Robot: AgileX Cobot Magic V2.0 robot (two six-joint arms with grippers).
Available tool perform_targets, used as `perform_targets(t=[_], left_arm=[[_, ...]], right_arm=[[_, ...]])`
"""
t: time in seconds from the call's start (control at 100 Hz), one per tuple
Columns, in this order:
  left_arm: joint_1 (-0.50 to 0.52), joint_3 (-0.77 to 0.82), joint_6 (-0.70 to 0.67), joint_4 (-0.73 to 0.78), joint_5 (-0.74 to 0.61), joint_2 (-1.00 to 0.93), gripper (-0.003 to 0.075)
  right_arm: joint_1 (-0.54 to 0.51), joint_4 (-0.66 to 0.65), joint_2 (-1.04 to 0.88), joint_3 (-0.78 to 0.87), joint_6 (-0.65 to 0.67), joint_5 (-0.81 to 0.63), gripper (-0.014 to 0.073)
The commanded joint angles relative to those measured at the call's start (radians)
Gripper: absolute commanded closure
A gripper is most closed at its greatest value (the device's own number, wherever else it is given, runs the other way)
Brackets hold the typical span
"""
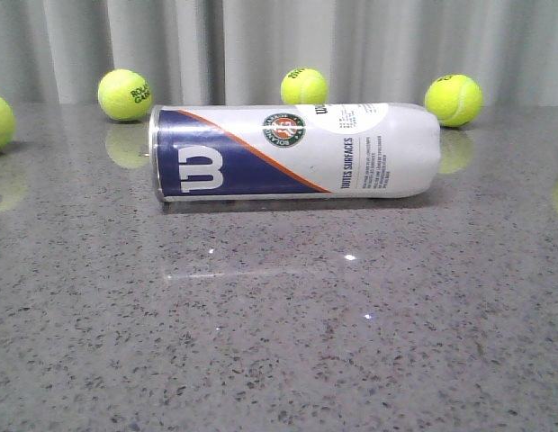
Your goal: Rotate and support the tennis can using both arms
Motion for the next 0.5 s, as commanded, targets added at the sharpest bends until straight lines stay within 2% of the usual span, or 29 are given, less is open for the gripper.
perform_targets(t=[0.0,0.11,0.28,0.38,0.49], left_arm=[[0.002,0.046,-0.009,-0.003,-0.088,-0.041,0.0741],[0.002,0.046,-0.009,-0.003,-0.088,-0.041,0.0741],[0.002,0.046,-0.009,-0.003,-0.088,-0.041,0.0741],[0.002,0.046,-0.009,-0.003,-0.088,-0.041,0.0741],[0.002,0.046,-0.009,-0.003,-0.088,-0.041,0.0741]], right_arm=[[-0.005,0.013,-0.026,0.019,-0.001,-0.155,-0.0027],[-0.005,0.013,-0.03,0.042,-0.001,-0.206,0.0102],[-0.005,0.013,-0.03,0.042,-0.001,-0.212,0.048],[-0.005,0.013,-0.03,0.042,-0.001,-0.202,0.0669],[-0.005,0.013,-0.03,0.042,-0.001,-0.191,0.0662]])
